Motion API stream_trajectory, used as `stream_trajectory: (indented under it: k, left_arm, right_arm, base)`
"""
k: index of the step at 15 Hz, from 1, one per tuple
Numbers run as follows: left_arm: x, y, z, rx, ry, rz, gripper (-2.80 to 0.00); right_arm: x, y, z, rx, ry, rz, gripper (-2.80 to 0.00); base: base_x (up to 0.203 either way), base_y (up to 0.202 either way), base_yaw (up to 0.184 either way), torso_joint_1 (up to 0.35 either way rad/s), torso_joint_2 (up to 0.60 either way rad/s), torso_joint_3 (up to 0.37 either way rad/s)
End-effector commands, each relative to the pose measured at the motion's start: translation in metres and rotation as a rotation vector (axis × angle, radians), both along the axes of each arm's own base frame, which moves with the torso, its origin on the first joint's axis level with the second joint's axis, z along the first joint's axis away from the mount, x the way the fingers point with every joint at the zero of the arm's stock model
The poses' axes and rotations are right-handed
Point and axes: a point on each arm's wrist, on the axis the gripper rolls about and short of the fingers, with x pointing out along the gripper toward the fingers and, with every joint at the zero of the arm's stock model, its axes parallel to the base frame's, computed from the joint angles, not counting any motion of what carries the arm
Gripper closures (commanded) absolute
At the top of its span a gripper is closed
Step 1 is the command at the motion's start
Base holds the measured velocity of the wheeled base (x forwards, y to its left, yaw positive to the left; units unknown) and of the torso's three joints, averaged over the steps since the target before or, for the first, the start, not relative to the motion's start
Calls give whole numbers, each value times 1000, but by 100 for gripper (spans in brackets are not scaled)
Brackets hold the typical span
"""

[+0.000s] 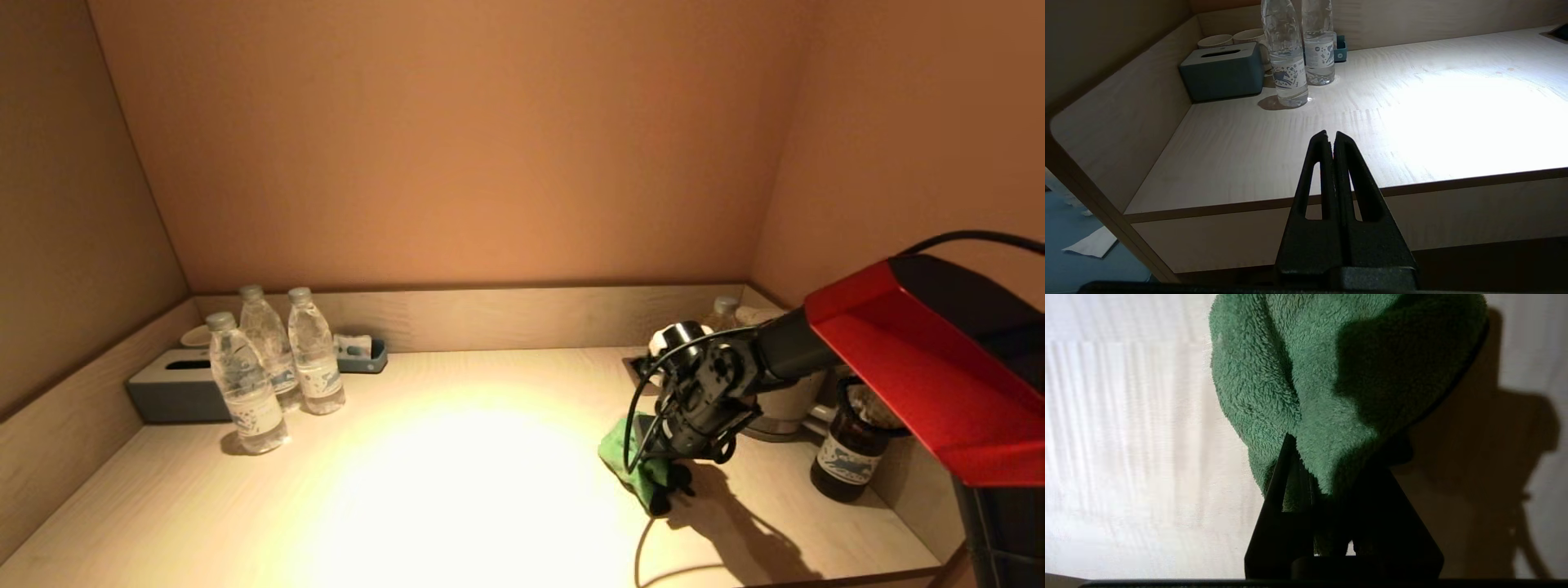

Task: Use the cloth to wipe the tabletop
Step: Sweep the stains on the table

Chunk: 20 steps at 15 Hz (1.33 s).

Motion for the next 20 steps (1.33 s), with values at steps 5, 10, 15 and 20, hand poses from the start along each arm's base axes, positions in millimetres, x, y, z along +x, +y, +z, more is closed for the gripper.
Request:
stream_trajectory:
  k: [5, 10, 15, 20]
  left_arm:
    - [0, 0, 0, 1, 1, -1, 0]
    - [0, 0, 0, 1, 1, 0, 0]
    - [0, 0, 0, 1, 1, 0, 0]
    - [0, 0, 0, 1, 1, 0, 0]
  right_arm:
    - [-7, 43, -16, 46, 30, 76, 0]
    - [-18, 77, -14, 80, 33, 143, 0]
    - [-37, 114, 1, 98, 1, 241, 0]
    - [-70, 168, 30, 135, -70, 399, 0]
  base:
    - [0, 0, 0, 0, 0, 0]
    - [0, 0, 0, 0, 0, 0]
    - [0, 0, 0, 0, 0, 0]
    - [0, 0, 0, 0, 0, 0]
